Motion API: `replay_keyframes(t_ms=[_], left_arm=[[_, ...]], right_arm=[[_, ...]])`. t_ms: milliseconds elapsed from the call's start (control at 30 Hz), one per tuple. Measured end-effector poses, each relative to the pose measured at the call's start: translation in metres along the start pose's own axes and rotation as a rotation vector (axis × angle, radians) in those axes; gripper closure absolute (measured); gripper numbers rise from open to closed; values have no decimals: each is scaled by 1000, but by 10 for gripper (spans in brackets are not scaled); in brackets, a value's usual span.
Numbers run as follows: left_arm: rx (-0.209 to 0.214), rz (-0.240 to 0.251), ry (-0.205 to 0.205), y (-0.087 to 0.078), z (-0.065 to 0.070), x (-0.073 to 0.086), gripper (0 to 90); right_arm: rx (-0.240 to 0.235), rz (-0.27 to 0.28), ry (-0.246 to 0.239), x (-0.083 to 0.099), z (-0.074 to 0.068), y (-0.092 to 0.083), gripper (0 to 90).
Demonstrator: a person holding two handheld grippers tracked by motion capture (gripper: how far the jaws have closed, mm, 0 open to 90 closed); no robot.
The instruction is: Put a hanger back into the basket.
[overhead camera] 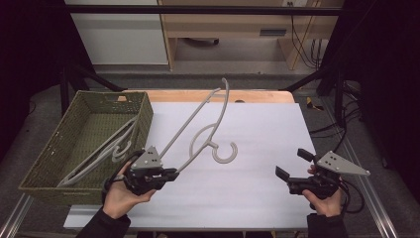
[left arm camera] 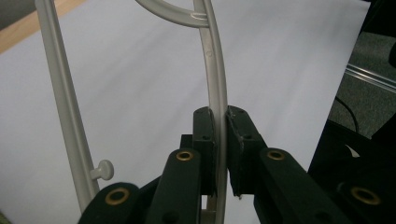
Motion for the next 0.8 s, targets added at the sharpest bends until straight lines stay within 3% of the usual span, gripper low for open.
replay_keyframes(t_ms=[100,367,567,700,800], left_arm=[[1,12,4,-12,-6,-3,827],[-2,-24,30,-38,-28,-9,827],[-14,-30,14,-55,-49,-12,827],[9,-57,28,-70,-70,-5,826],[-3,-85,33,-76,-81,3,827]], right_arm=[[1,-1,1,0,0,0,16],[3,-5,-6,-1,-2,2,16],[3,-10,-4,0,-2,2,16],[3,-13,-5,1,-2,3,15],[2,-14,-2,2,-2,4,15]])
Point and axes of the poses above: each handheld gripper's, and its own axes: y roughly forward along the jaws, x roughly out of its underside, z roughly to its right, the point moved 9 cm from there along y, roughly forward along the jaws, and after that the axes turned 8 degrees about -x, right-handed, at the moved point
